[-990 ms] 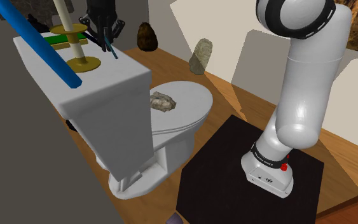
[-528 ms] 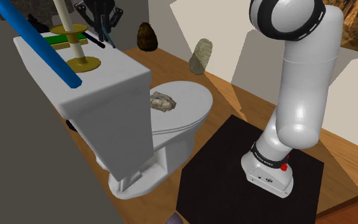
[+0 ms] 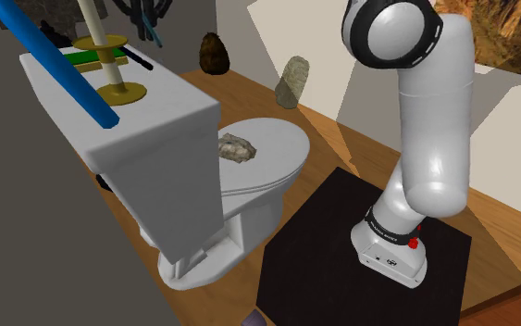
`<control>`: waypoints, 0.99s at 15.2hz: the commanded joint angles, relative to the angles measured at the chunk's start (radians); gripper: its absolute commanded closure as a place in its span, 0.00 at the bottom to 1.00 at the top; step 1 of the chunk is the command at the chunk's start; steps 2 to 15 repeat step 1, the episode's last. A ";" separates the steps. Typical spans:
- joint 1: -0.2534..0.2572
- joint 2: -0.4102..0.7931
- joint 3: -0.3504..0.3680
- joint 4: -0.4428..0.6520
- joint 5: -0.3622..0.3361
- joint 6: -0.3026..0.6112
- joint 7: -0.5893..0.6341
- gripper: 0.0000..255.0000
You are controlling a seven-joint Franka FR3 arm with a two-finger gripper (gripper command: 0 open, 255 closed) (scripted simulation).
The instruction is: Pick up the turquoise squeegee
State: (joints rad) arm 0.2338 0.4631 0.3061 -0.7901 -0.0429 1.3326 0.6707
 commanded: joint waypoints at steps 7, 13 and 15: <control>0.005 0.011 0.000 0.024 -0.003 -0.014 0.001 1.00; 0.005 0.011 0.000 0.024 -0.003 -0.014 0.001 1.00; 0.005 0.011 0.000 0.024 -0.003 -0.014 0.001 1.00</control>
